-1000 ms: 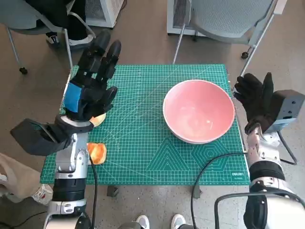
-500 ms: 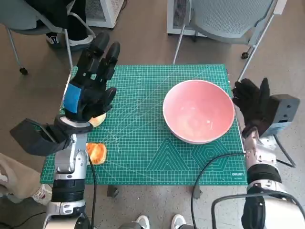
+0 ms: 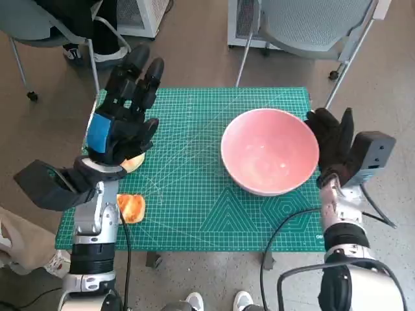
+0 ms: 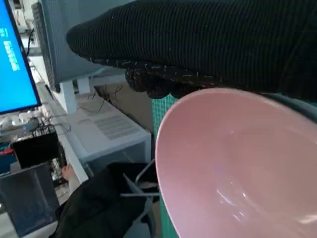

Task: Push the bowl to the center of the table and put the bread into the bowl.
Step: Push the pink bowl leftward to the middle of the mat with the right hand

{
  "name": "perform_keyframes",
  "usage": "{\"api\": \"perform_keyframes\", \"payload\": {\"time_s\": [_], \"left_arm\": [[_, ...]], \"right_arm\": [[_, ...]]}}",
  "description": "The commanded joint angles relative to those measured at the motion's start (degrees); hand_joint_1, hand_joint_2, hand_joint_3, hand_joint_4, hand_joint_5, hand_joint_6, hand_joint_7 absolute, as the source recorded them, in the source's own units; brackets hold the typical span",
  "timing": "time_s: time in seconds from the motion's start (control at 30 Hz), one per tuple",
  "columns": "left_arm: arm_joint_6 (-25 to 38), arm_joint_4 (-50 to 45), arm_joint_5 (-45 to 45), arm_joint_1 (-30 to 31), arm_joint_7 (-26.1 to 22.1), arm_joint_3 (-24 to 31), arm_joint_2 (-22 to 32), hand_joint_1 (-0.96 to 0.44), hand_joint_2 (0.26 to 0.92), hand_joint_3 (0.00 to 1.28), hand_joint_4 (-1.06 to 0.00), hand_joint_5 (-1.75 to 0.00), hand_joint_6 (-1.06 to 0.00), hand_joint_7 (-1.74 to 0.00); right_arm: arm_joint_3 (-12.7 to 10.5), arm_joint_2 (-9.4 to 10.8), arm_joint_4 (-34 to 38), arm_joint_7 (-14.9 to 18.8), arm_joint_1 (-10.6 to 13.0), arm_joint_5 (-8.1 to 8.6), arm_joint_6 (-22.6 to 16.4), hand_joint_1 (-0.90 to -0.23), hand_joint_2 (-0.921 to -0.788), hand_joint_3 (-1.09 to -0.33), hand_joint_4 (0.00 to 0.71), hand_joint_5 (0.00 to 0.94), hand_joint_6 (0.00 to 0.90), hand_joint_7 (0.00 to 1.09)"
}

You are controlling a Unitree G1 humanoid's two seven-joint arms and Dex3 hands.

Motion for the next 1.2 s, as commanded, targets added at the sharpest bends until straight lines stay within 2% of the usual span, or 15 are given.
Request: {"api": "perform_keyframes", "payload": {"time_s": [0.03,0.27,0.73,1.2], "left_arm": [[0.6,-1.7,0.1,0.8,0.1,0.3,0.7,-0.66,0.921,0.43,-0.05,0.0,0.0,-0.35],[1.2,-2.5,0.3,1.2,0.4,0.3,1.0,-0.66,0.921,0.44,-0.05,0.0,0.0,-0.34],[2.2,-4.1,0.6,2.1,1.6,0.2,1.3,-0.67,0.921,0.44,-0.05,0.0,0.0,-0.34],[3.1,-6.2,1.1,3.1,2.6,0.2,1.7,-0.67,0.921,0.46,-0.04,0.0,0.0,-0.34]], "right_arm": [[-0.2,1.5,0.3,1.0,0.8,0.36,-0.1,-0.647,-0.921,-0.881,0.087,0.008,0.217,0.05],[0.6,2.5,0.4,0.7,0.6,-0.59,-0.5,-0.695,-0.921,-0.877,0.091,0.007,0.214,0.05],[1.9,4.6,0.4,0.2,-0.3,-0.94,0.0,-0.657,-0.921,-0.919,0.098,0.006,0.212,0.05],[2.6,7.1,0.4,0.4,-1.8,-1.43,0.0,-0.679,-0.921,-0.903,0.111,0.008,0.214,0.04]]}}
